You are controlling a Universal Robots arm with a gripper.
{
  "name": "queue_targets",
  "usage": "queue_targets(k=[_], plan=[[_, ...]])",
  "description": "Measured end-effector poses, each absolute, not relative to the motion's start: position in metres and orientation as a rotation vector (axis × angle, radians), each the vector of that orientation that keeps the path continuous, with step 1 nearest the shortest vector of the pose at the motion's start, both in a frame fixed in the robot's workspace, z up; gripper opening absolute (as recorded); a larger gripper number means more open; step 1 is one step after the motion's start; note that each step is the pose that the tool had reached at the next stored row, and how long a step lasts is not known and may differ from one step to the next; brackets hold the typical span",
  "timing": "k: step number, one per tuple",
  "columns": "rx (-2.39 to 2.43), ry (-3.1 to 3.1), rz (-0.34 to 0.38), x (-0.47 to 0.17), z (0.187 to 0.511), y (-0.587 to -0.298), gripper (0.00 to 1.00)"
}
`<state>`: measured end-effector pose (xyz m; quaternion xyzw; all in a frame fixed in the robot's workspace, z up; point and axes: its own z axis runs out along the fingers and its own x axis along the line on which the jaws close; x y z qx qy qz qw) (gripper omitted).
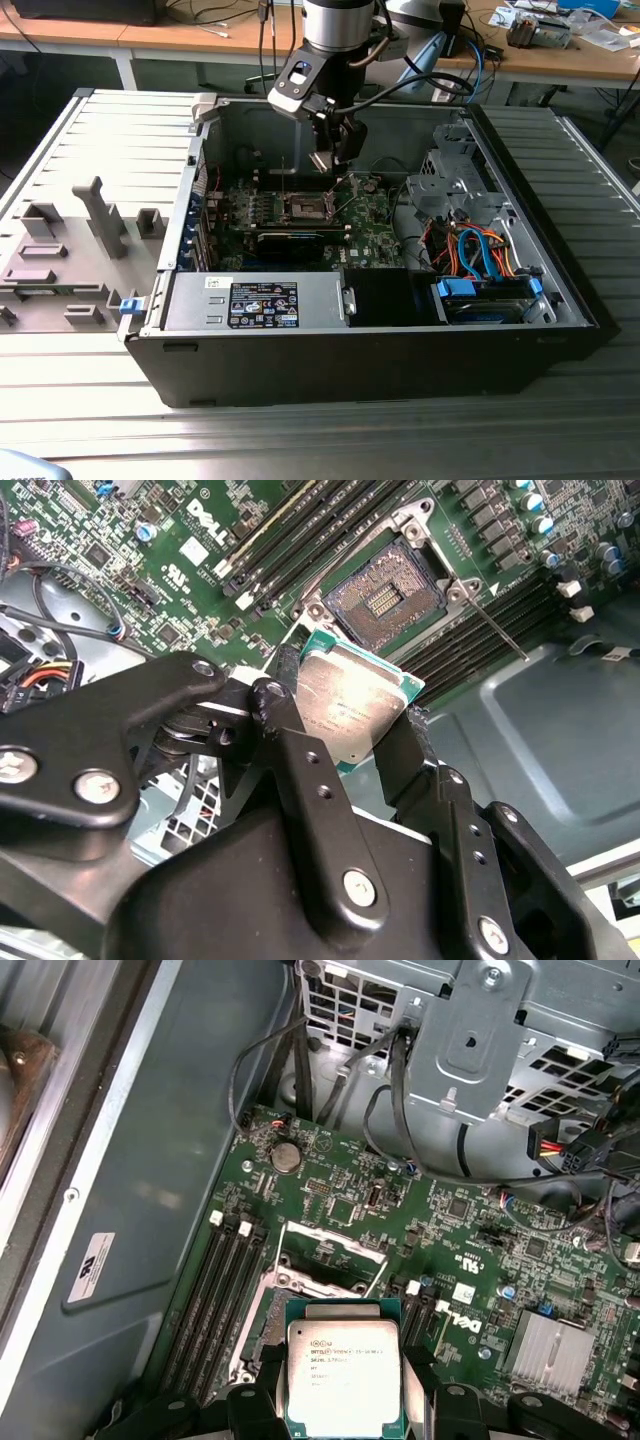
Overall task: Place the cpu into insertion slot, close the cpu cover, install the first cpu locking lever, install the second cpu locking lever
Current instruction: 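Place the cpu into insertion slot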
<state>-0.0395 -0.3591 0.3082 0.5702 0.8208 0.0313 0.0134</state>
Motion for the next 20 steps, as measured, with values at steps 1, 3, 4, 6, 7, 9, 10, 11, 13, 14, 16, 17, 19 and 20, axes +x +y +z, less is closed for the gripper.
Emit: queue_targets(k=[1,3,4,6,7,9,10,11,13,14,16,17,19,20], plan=[[1.778,2.556,0.097,-0.0395,0.3082,-0.3591,0.55],[1.784,2.551,0.097,-0.0395,0.3081,-0.3591,0.55],[1.786,2.550,0.097,-0.0395,0.3081,-0.3591,0.55],[1.789,2.547,0.097,-0.0395,0.3081,-0.3591,0.55],[1.793,2.545,0.097,-0.0395,0.3081,-0.3591,0.55],[1.800,2.540,0.097,-0.0395,0.3081,-0.3591,0.55],[1.803,2.537,0.097,-0.0395,0.3081,-0.3591,0.55],[1.806,2.535,0.097,-0.0395,0.3080,-0.3591,0.55],[1.810,2.532,0.097,-0.0395,0.3080,-0.3591,0.55],[1.813,2.530,0.097,-0.0395,0.3080,-0.3591,0.55],[1.819,2.526,0.097,-0.0395,0.3080,-0.3591,0.55],[1.821,2.524,0.097,-0.0395,0.3080,-0.3591,0.55],[1.827,2.519,0.097,-0.0395,0.3079,-0.3591,0.55],[1.830,2.517,0.097,-0.0395,0.3079,-0.3591,0.55]])
